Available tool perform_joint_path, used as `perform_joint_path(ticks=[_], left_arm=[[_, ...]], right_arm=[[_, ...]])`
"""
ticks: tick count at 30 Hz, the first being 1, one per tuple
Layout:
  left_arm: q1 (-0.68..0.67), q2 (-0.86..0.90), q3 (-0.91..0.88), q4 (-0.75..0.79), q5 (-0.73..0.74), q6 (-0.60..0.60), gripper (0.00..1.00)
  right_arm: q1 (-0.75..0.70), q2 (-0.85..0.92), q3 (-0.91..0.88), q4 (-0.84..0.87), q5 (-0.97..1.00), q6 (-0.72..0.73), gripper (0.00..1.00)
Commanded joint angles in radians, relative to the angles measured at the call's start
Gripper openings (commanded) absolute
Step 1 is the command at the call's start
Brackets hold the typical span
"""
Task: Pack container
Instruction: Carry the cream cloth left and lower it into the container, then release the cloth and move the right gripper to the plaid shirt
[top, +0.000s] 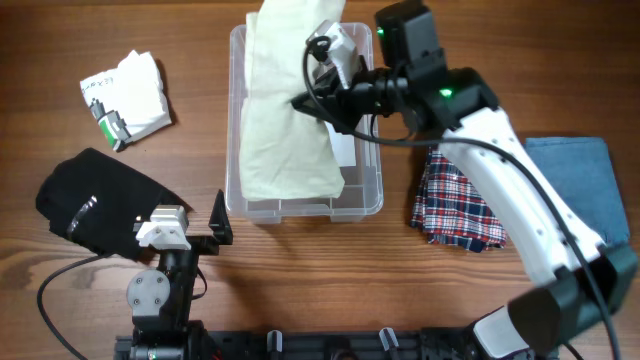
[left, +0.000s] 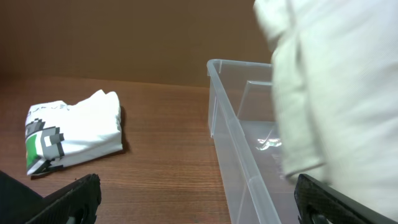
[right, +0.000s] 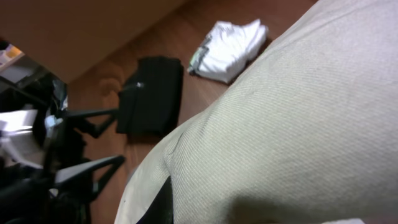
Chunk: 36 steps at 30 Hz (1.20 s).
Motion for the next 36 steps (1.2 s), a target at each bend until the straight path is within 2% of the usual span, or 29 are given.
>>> perform_joint_path(ticks=[1, 14, 20, 27, 29, 32, 36], left_arm=[[0.003, 0.000, -0.006, -0.001, 0.005, 0.015, 1.00], [0.003, 0.000, -0.006, -0.001, 0.005, 0.015, 1.00], [0.003, 0.000, -0.006, -0.001, 0.005, 0.015, 1.00], [0.003, 0.000, -0.006, -0.001, 0.005, 0.015, 1.00], [0.003, 0.000, -0.006, -0.001, 0.005, 0.015, 1.00], [0.003, 0.000, -0.006, -0.001, 0.005, 0.015, 1.00], [0.003, 0.000, -0.006, -0.001, 0.005, 0.015, 1.00]], right_arm=[[0.000, 0.055, 0.011, 0.038, -0.033, -0.024, 0.04], [0.000, 0.223, 0.011, 0.068, -0.032, -0.022, 0.04], [0.000, 0.262, 0.011, 0.065, 0.063, -0.012, 0.04], [0.000, 0.263, 0.011, 0.055, 0.225, 0.031, 0.37], [0.000, 0.263, 0.011, 0.045, 0.247, 0.031, 0.41], [0.000, 0.263, 0.011, 0.029, 0.281, 0.031, 0.58], [0.000, 0.262, 0.011, 0.005, 0.367, 0.031, 0.60]])
